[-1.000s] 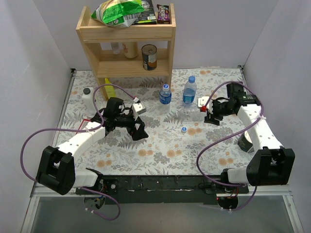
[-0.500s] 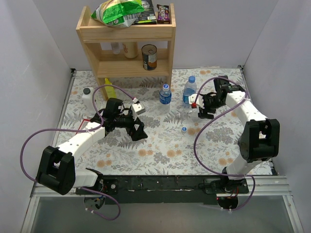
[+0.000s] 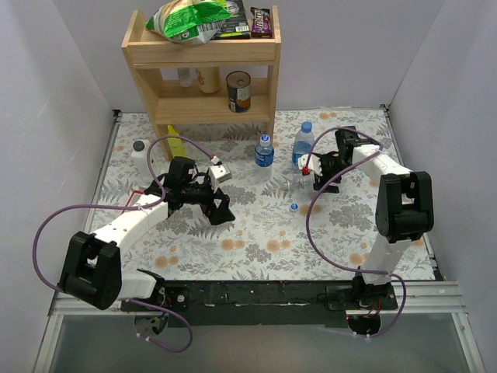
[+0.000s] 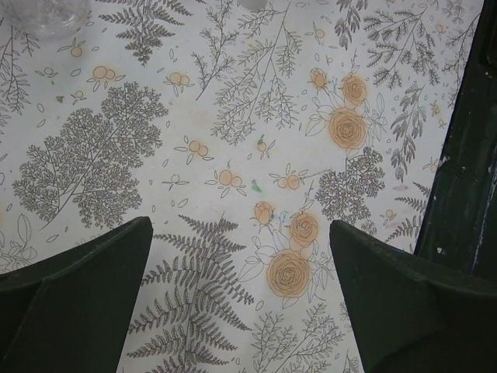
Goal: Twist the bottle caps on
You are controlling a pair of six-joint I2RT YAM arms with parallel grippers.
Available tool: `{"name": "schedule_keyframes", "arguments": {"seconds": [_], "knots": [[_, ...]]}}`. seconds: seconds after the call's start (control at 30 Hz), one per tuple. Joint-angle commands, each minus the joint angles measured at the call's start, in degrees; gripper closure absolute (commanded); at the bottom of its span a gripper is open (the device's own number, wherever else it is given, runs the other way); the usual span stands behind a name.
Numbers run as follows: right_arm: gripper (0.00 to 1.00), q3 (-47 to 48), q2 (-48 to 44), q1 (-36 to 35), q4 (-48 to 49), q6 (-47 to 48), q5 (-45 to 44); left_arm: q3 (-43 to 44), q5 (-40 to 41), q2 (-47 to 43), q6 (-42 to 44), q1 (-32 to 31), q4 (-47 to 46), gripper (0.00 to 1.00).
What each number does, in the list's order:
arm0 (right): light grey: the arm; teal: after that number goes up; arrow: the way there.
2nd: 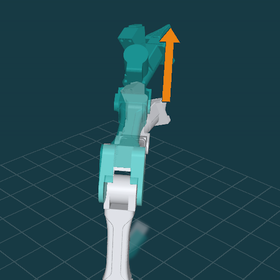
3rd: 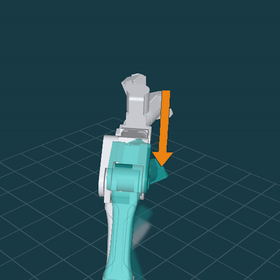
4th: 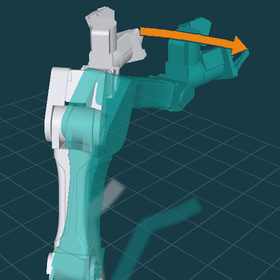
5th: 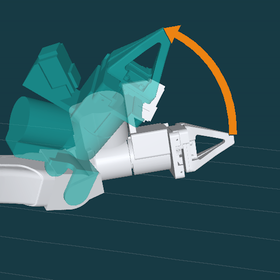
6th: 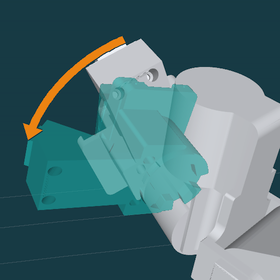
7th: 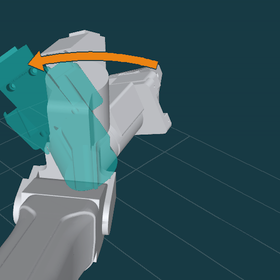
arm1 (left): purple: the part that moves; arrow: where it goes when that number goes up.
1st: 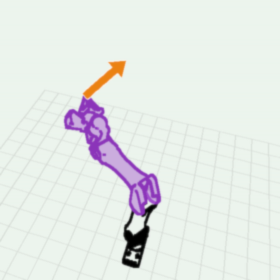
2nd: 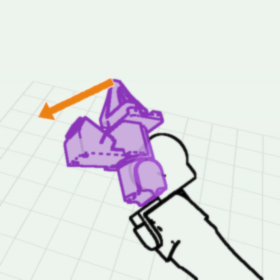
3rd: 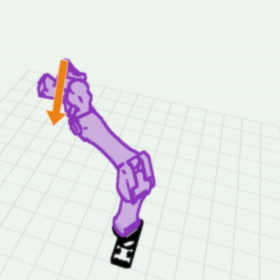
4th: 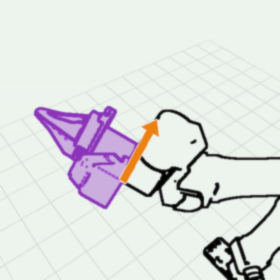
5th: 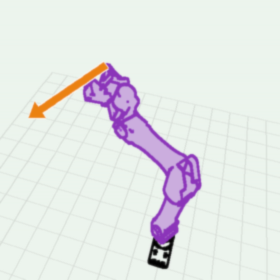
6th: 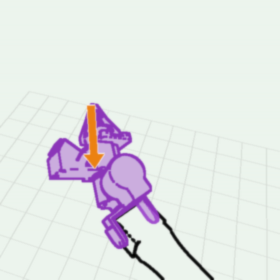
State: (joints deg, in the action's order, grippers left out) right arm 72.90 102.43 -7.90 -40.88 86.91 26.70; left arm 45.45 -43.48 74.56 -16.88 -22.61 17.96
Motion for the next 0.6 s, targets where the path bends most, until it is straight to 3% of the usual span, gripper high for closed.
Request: {"name": "schedule_keyframes", "arguments": {"seconds": [0.0,0.1,0.23,0.27,0.33,0.47,0.57], "knots": [[0.14,-1.4,2.2,0.3,1.9,0.9,-2.5,1.2,-0.2,0.3,0.7,0.4,0.1,0.02],[0.17,-5.4,1.5,0.3,2.3,3.3,-4.1,1.7,-0.1,0.5,0.9,0.4,0.2,0.02],[0.55,-7.9,-0.9,0.3,-0.9,3.1,-5.2,2.8,-0.9,0.8,0.9,0.4,-0.1,0.02],[0.59,-8.0,-3.7,0.9,-3.3,1.7,-4.5,3.2,-1.2,0.7,0.5,0.4,-0.5,0.02],[0.62,-8.7,-8.0,1.1,-5.9,0.1,-1.1,4.5,-2.5,0.1,-3.0,0.4,-3.2,0.02],[0.6,-6.3,-22.5,0.7,-19.9,-1.8,9.5,6.8,-5.5,-1.2,-14.3,0.4,-10.4,0.02],[0.56,-1.4,-28.5,-1.4,-21.3,-13.3,19.9,9.3,-8.5,-1.4,-24.7,0.3,-17.6,0.02]]}}
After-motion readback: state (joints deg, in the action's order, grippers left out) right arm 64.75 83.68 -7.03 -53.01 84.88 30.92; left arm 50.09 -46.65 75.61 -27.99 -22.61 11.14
